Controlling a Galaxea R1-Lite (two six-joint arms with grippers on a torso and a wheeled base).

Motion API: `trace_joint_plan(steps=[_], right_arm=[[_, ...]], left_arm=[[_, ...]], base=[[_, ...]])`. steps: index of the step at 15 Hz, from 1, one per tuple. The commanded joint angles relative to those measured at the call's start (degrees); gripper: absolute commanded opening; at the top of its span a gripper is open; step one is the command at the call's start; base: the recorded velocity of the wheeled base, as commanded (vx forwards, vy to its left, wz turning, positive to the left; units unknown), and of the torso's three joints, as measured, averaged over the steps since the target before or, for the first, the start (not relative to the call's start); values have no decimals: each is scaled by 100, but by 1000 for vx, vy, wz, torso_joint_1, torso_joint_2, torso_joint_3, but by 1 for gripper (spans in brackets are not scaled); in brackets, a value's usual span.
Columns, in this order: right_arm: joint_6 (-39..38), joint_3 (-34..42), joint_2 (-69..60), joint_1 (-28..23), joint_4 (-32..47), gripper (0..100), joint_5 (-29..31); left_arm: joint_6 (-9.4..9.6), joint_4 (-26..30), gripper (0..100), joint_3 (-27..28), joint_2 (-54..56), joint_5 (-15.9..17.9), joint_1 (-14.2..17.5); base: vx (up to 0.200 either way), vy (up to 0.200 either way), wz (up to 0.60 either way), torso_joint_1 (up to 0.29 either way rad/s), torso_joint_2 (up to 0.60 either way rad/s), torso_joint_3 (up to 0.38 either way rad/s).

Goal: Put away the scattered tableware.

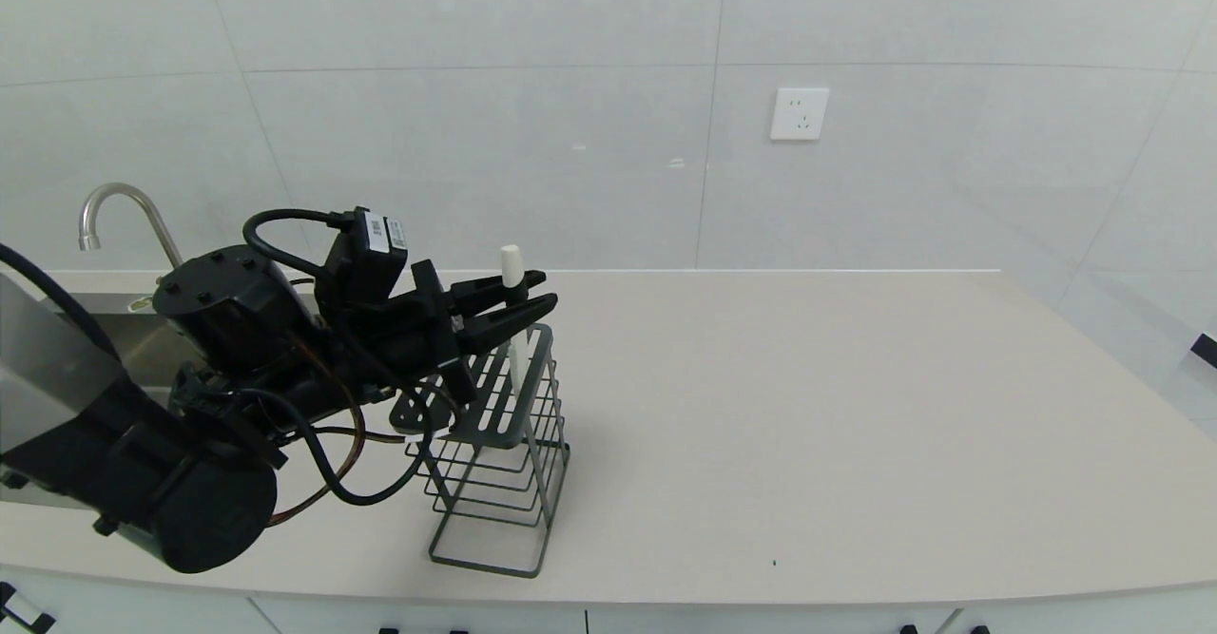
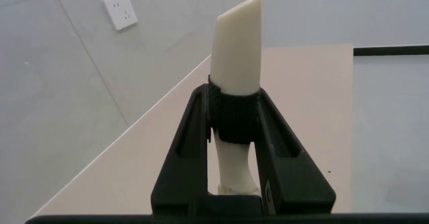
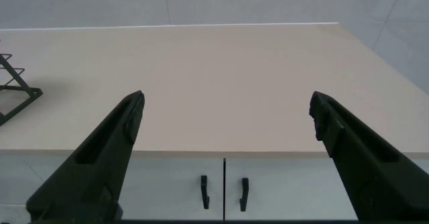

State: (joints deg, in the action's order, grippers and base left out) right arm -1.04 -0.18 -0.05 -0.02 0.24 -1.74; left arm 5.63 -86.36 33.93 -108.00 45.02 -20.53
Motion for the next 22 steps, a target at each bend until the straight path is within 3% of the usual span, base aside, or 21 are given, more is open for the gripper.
trace_joint_plan(steps=[1, 11, 12, 18, 22], right_arm=[[-2, 1, 5, 2, 2, 100, -1], [-2, 1, 5, 2, 2, 100, -1], [-2, 1, 5, 2, 2, 100, -1], [-2, 1, 5, 2, 2, 100, -1], [-2, 1, 5, 2, 2, 100, -1]], left_arm=[[-1, -4, 0, 0, -72, 7, 5], [-1, -39, 0, -88, -222, -2, 31], [-1, -39, 100, -167, -222, 7, 31], [-36, -118, 100, -176, -90, 7, 40], [-62, -92, 100, -413, 1351, -2, 128]], base=[[0, 0, 0, 0, 0, 0], [0, 0, 0, 0, 0, 0], [0, 0, 0, 0, 0, 0], [0, 0, 0, 0, 0, 0], [0, 0, 0, 0, 0, 0]])
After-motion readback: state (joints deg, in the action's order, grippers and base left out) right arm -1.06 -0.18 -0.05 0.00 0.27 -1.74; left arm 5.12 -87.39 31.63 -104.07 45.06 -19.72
